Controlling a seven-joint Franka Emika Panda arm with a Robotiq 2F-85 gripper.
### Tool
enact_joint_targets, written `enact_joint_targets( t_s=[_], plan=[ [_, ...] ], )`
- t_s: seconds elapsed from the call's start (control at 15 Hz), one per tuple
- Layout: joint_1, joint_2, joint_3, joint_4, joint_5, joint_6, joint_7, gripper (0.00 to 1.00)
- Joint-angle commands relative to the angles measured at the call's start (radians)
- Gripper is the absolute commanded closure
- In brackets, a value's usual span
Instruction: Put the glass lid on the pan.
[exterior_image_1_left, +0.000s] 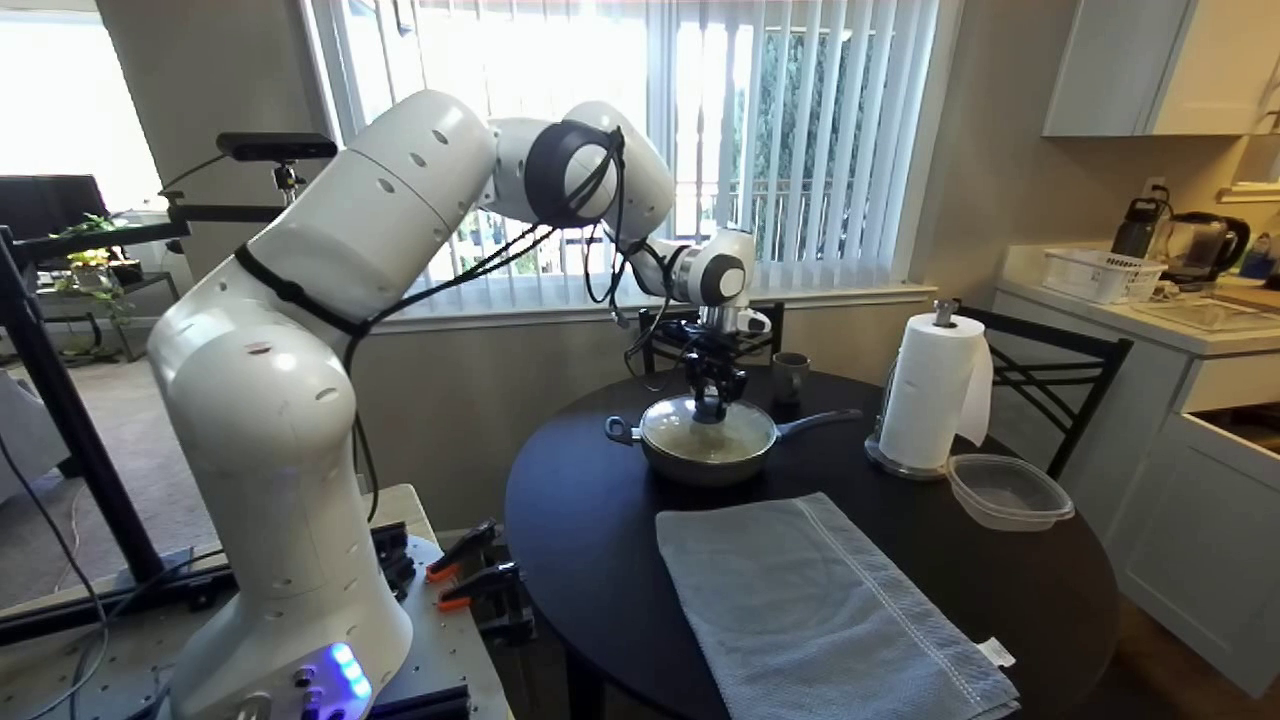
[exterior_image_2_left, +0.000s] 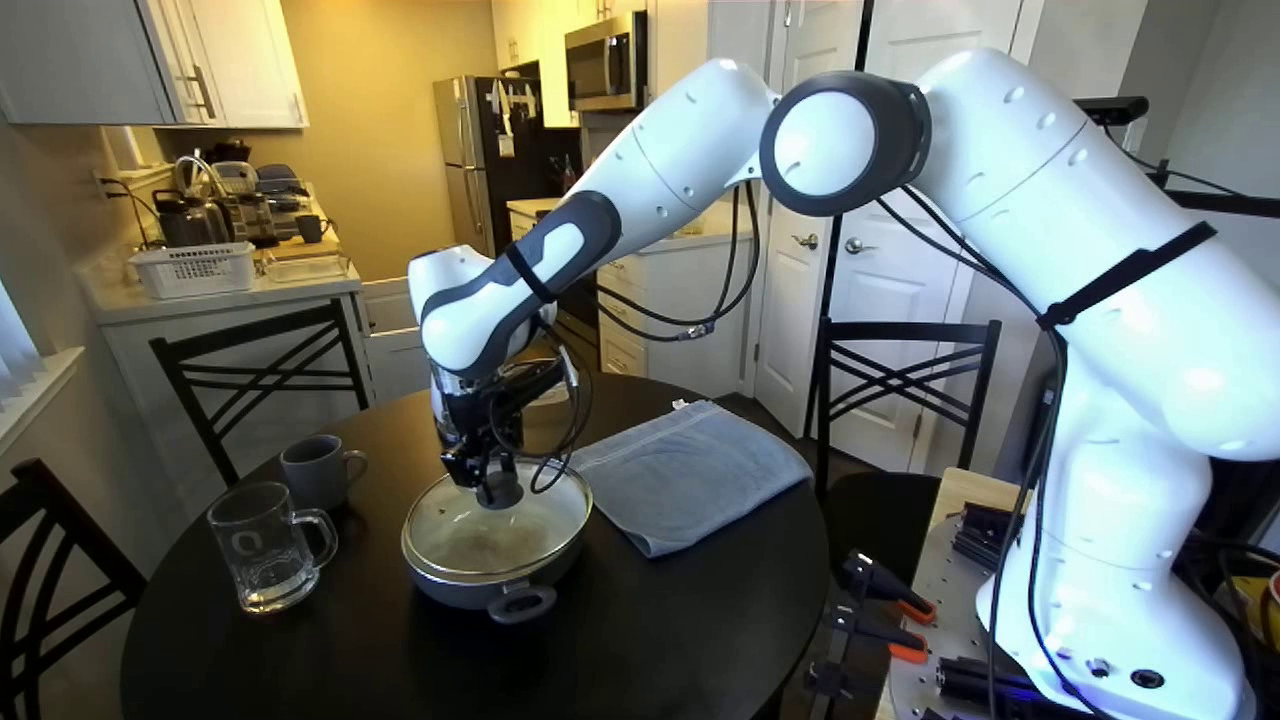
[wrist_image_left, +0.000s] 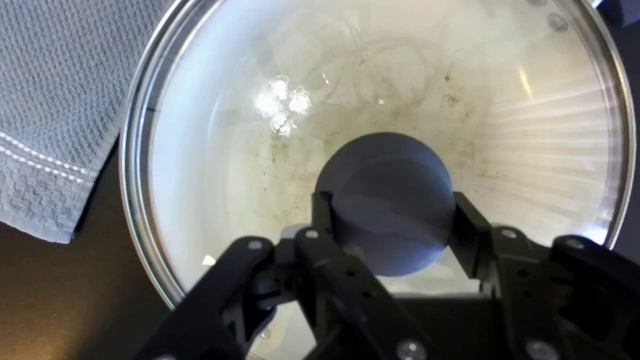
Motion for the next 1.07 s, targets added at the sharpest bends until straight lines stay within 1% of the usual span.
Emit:
enact_joint_targets(
  t_s=[0.0,0.6,1.0],
  plan=[
    [0.007,-0.003,0.008,-0.023,-0.002,-0.037,-0.039,0.67],
    [0.021,0.008,0.015,-0.004,-0.011,-0.06,-0.065,0.67],
    [0.023,0.005,0.008,-0.012,-0.018,-0.023,-0.056,0.67]
  ],
)
